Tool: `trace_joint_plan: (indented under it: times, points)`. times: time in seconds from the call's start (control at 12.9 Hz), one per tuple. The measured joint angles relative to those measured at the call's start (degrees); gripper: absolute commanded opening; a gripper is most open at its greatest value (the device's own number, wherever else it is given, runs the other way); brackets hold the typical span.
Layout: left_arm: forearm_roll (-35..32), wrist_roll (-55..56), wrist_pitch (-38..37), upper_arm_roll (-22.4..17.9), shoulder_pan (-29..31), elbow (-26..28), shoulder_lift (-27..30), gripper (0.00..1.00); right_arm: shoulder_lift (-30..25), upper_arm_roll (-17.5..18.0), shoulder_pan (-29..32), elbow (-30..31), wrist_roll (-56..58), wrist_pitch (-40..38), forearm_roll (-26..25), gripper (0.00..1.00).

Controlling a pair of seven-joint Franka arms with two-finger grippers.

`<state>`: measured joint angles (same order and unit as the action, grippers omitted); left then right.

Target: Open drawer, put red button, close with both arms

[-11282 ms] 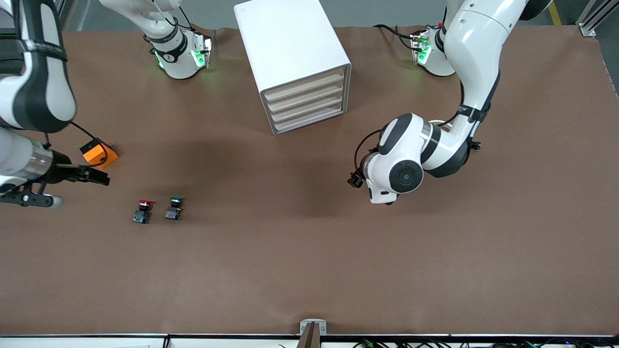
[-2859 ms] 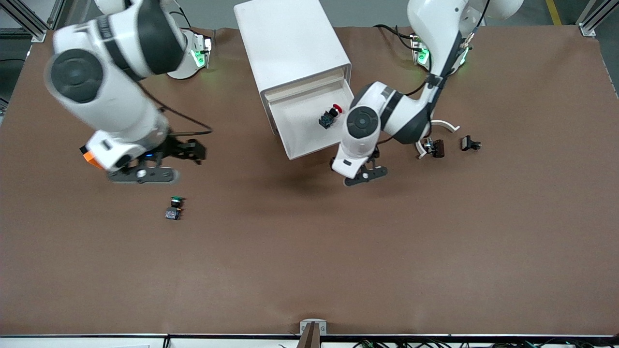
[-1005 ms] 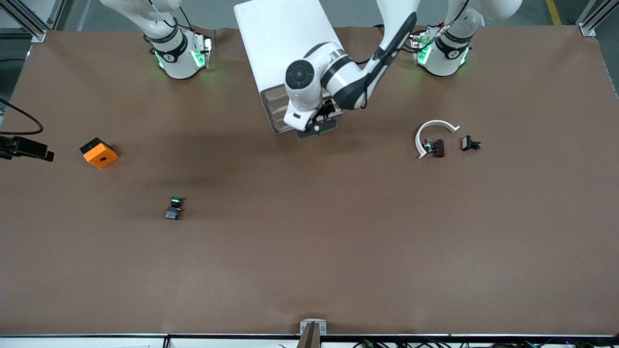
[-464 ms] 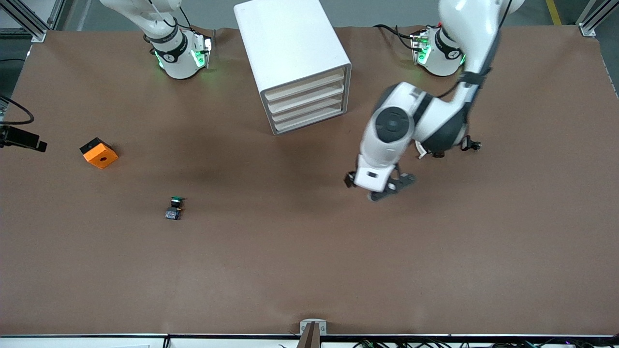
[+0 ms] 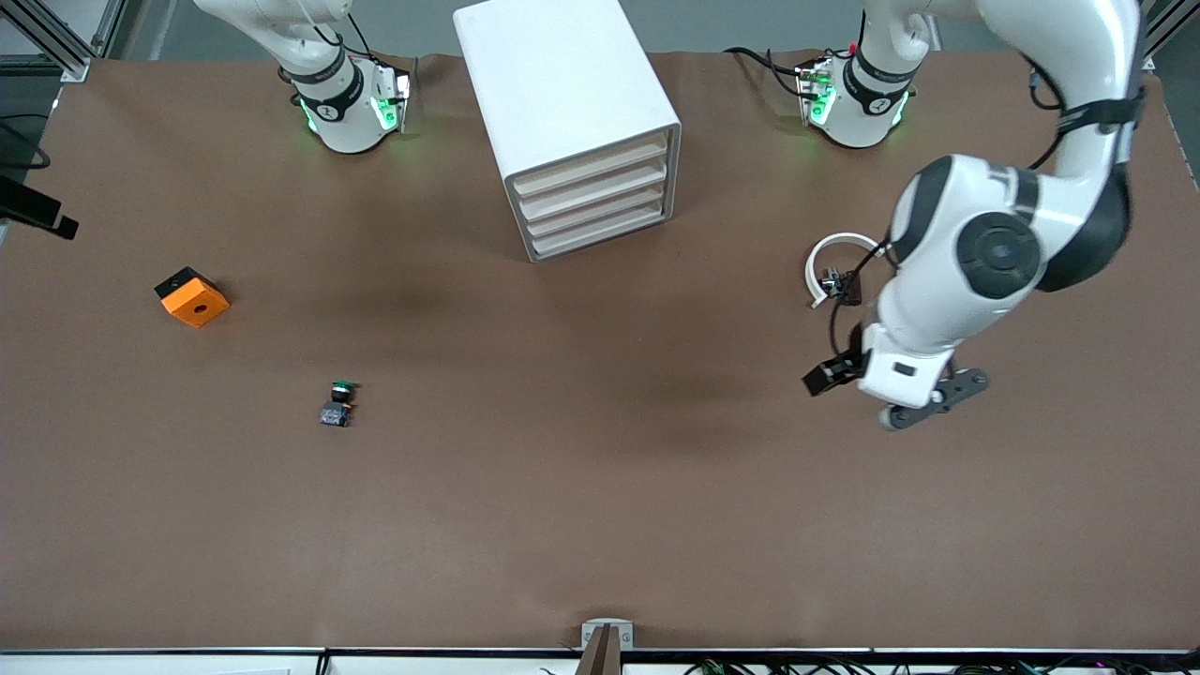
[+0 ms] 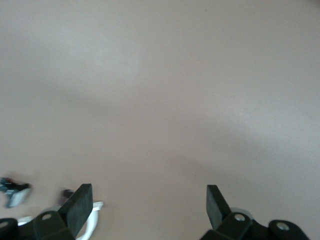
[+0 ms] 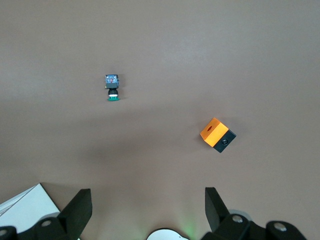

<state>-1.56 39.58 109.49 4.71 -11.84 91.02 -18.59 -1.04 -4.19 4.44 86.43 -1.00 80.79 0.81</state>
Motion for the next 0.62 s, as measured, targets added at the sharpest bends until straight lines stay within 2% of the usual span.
trace_joint_plan:
  times: [0.23, 0.62]
  points:
    - [0.0, -7.6, -6.2, 0.0, 3.7, -1.1, 4.9, 1.0, -6.1, 0.7, -0.6, 8.5, 0.0, 4.0, 0.0, 1.0]
    - [0.0, -21.2, -16.2, 0.1, 8.3, -1.2, 14.4, 1.0, -7.2, 1.1, -1.8, 9.4, 0.0, 4.9, 0.0, 1.0]
